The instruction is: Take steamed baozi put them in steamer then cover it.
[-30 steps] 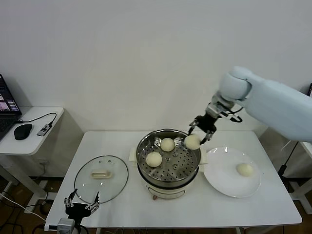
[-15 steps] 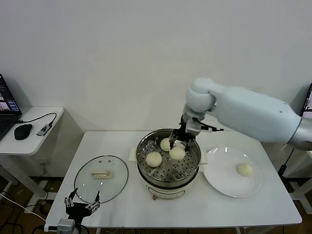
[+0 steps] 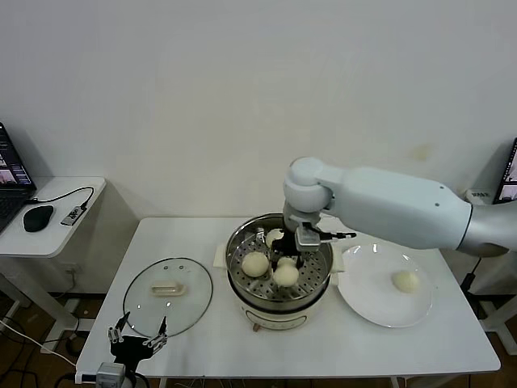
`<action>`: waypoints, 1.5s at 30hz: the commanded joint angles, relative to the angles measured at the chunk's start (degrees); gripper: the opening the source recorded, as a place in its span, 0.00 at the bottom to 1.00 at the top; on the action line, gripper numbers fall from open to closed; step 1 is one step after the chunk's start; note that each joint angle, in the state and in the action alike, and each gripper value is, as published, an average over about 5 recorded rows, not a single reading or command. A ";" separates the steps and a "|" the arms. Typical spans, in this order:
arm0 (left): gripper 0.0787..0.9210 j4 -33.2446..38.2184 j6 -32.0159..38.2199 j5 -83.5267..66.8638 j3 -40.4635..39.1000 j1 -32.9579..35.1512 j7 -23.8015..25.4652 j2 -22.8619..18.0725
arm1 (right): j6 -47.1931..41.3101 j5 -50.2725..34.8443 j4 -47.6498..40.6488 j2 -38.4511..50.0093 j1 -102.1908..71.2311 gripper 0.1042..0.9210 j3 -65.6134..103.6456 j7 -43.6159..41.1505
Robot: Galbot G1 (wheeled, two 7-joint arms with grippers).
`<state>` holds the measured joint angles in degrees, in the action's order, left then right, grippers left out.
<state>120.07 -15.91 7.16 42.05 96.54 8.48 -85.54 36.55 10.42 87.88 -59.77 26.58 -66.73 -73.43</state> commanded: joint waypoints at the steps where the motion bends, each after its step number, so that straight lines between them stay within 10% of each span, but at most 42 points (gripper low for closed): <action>1: 0.88 -0.19 0.00 0.06 -0.04 -0.10 0.05 0.06 | 0.98 2.46 0.90 -0.46 -1.19 0.56 -1.32 1.40; 20: 0.88 -0.88 0.00 0.29 -0.12 -0.20 0.03 0.47 | -1.86 1.86 -0.97 -0.42 -3.86 0.56 -1.15 4.88; 30: 0.88 -1.35 -0.08 0.35 -0.60 -0.59 0.15 0.57 | -6.79 -5.28 -0.14 3.01 0.04 0.84 3.57 4.93; 45: 0.88 -1.04 -1.78 -1.34 -1.60 -1.57 0.91 3.08 | -44.47 -28.75 0.83 28.85 10.90 0.88 1.57 -1.60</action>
<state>119.00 -17.23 6.28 40.60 95.10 9.30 -83.15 16.33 -6.72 89.60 -46.64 32.72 -64.08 -72.43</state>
